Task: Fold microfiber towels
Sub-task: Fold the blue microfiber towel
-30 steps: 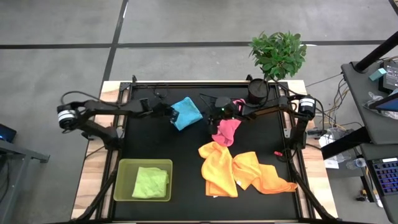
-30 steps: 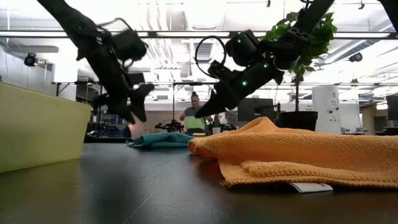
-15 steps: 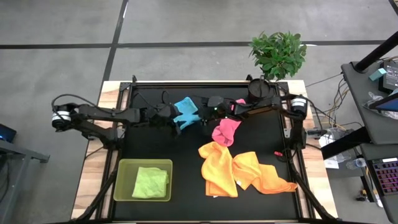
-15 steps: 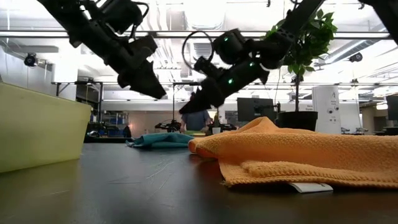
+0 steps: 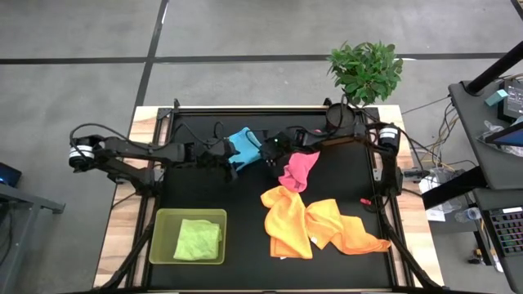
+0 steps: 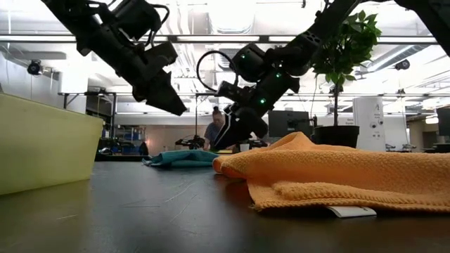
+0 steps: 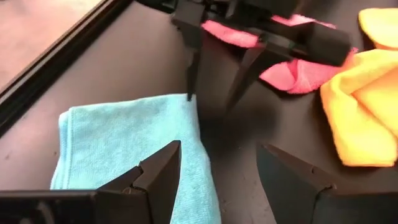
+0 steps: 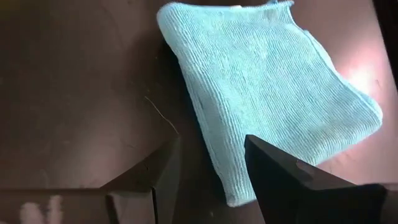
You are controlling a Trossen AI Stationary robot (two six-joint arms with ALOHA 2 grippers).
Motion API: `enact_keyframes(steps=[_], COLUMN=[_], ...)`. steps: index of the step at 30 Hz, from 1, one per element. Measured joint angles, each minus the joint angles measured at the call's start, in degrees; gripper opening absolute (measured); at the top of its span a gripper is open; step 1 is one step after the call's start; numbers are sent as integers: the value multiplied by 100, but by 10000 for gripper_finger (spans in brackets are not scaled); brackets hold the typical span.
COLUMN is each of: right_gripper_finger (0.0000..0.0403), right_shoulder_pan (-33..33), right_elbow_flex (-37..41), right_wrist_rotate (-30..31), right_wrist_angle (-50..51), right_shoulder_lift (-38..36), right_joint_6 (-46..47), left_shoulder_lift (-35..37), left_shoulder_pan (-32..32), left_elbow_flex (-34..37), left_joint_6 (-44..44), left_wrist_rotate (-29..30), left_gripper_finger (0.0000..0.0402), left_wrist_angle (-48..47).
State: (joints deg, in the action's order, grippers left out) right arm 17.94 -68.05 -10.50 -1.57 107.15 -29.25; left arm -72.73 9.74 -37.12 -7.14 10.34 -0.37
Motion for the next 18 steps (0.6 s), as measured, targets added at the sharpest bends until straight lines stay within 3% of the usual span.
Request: enact_keyframes(steps=[11,15,18], right_gripper_finger=[168,168,168], right_shoulder_pan=[139,138,158], right_elbow_flex=[94,73,20], right_wrist_rotate=[-146,302,302], right_wrist_angle=[-646,-771,-770], right_shoulder_lift=[255,525,533], right_joint_6=[121,212,301], left_shoulder_lift=[-56,-355,-712], left_shoulder_pan=[-232,-324,-360], left_elbow_flex=[3,-3,-101], left_joint_6=[-13,-18,-8], left_wrist_rotate=[-35,-36,-36], left_gripper_finger=[193,193,193], left_wrist_angle=[48,387,503])
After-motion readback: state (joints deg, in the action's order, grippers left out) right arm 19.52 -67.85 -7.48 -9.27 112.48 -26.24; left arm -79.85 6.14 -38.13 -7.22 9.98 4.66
